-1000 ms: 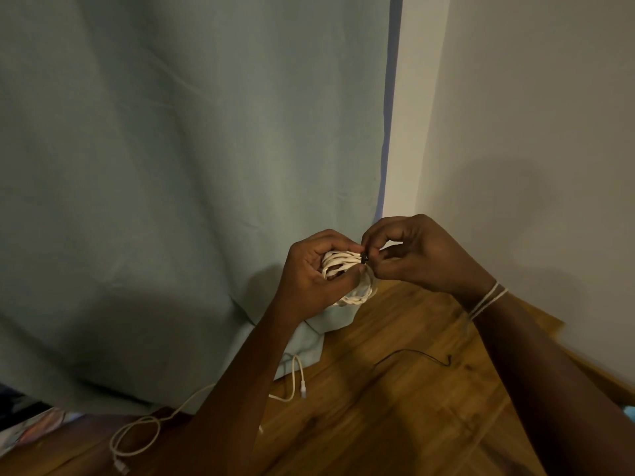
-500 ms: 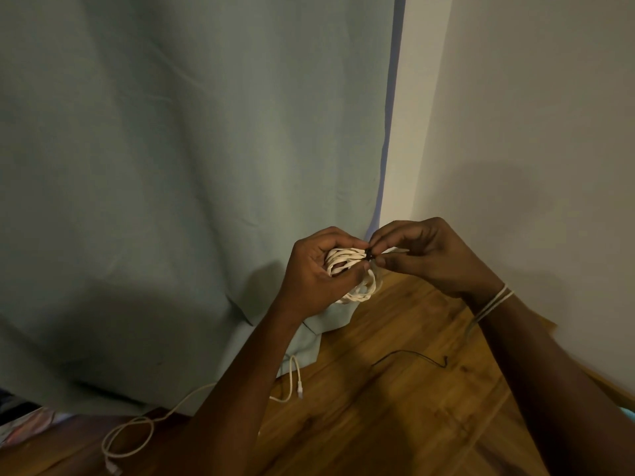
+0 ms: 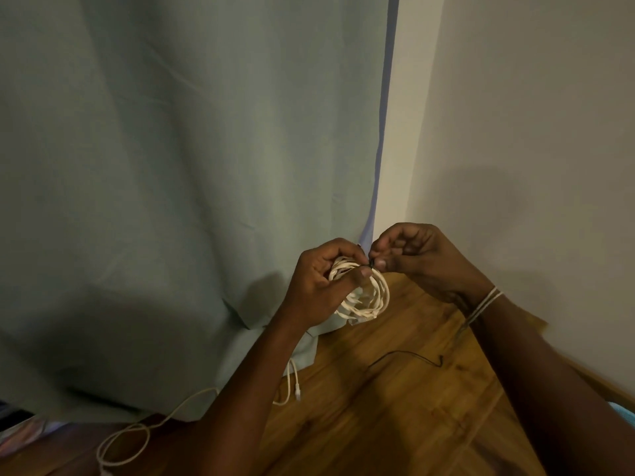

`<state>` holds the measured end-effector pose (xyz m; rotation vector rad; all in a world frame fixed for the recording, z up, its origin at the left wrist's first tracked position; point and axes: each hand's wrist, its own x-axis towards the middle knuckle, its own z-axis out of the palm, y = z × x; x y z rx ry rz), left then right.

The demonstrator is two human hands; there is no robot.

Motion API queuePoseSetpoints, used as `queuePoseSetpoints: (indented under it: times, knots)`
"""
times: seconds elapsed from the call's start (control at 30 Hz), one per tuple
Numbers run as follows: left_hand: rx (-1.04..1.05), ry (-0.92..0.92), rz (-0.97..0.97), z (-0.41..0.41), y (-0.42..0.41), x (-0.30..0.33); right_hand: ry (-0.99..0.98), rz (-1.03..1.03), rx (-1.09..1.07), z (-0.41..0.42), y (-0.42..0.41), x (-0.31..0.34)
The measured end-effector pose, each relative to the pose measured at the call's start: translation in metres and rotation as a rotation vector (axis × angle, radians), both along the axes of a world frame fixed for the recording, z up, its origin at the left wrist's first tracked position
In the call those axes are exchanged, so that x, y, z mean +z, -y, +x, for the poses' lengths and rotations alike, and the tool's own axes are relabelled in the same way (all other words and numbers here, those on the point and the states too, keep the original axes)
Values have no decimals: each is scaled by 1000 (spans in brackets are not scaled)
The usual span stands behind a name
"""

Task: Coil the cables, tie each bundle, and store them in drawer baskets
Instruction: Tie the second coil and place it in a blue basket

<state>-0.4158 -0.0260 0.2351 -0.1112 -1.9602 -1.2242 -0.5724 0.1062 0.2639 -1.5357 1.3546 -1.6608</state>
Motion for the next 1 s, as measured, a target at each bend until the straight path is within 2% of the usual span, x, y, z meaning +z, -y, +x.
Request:
queuePoseSetpoints:
  times: [0.17,0.3,0.47,0.63,0.7,0.8,0.87,0.93,1.0]
  knots:
    - [5,45,22,-5,-4,-5,-53,-33,-44,7,-6,-9]
    - [48,77,62,-12,-10,-10,-166,-48,-238,16,-9,-13]
    - [21,145,289,-23,-18,-11,-181,-128,-470,27,-14,-20]
    - [-95,132,619,-38,-41,-17,28,-238,-689,53,-25,-39]
    - [-75,146,737,-47,-51,-22,34,-246,-793,61,-34,-47]
    - [-21,188,851,-68,-77,-31,25,-114,-914,62,-55,-66]
    - [-19,206,917,-83,-101,-42,-52,-6,-982,54,-76,-83]
    - [-38,283,989,-101,-130,-58,-110,145,-1032,41,-105,-101]
    - [-78,377,1031,-120,-164,-80,-67,260,-1071,27,-141,-120]
